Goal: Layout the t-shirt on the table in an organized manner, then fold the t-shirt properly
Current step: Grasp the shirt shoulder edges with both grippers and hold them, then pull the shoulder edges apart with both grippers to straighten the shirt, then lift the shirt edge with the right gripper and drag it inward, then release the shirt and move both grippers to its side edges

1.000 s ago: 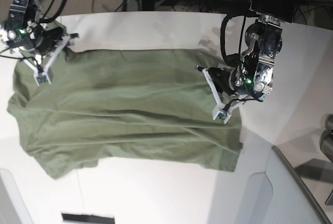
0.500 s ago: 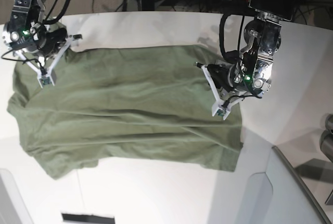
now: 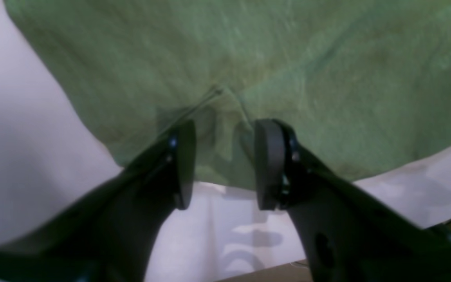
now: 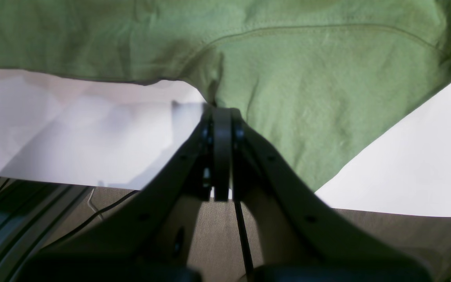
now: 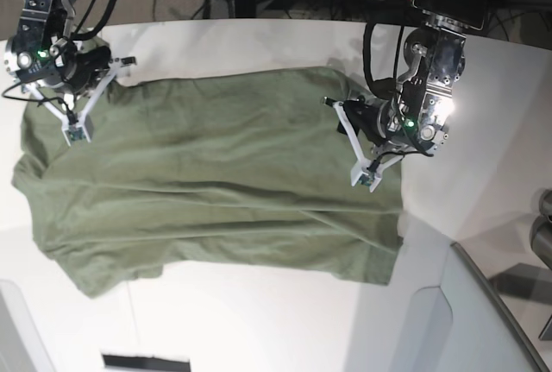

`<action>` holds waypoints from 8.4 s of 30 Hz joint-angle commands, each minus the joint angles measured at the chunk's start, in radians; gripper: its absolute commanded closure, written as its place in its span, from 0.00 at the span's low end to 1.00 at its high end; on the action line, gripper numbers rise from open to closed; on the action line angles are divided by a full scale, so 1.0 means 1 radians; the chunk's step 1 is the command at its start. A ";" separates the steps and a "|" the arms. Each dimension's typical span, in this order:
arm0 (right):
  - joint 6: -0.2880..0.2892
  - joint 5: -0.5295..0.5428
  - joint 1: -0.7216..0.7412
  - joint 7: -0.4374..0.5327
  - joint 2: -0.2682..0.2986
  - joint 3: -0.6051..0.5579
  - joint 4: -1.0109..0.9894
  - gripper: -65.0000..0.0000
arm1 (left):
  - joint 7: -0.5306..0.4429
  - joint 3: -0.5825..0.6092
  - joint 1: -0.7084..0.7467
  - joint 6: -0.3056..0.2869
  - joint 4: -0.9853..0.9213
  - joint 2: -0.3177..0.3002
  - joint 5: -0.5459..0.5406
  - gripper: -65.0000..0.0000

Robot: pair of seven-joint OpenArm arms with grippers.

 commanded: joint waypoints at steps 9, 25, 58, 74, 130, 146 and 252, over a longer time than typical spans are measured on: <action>-0.002 0.001 -0.009 0.003 0.006 0.003 0.013 1.00 | -0.015 -0.003 -0.022 0.000 -0.066 -0.001 -0.001 0.63; -0.002 0.001 -0.011 0.003 0.006 0.003 0.013 1.00 | -0.078 -0.003 -0.014 0.000 -0.106 0.005 0.001 1.00; -0.002 0.001 -0.008 0.003 0.006 -0.001 0.013 1.00 | -0.079 -0.150 0.115 0.005 0.115 0.014 -0.002 0.56; -0.002 0.001 -0.009 0.003 0.006 -0.001 0.012 1.00 | -0.081 -0.149 0.040 0.003 -0.037 0.066 0.005 0.72; -0.002 0.001 -0.008 0.013 0.012 -0.003 -0.045 1.00 | -0.049 -0.164 0.030 0.000 -0.107 0.132 0.004 0.70; -0.002 0.001 -0.009 0.013 0.012 -0.003 -0.045 1.00 | -0.087 -0.164 0.043 0.000 -0.103 0.129 0.005 1.00; -0.002 0.000 0.135 -0.064 0.136 0.103 -0.107 1.00 | -0.294 -0.273 0.233 0.000 0.092 -0.062 -0.001 0.88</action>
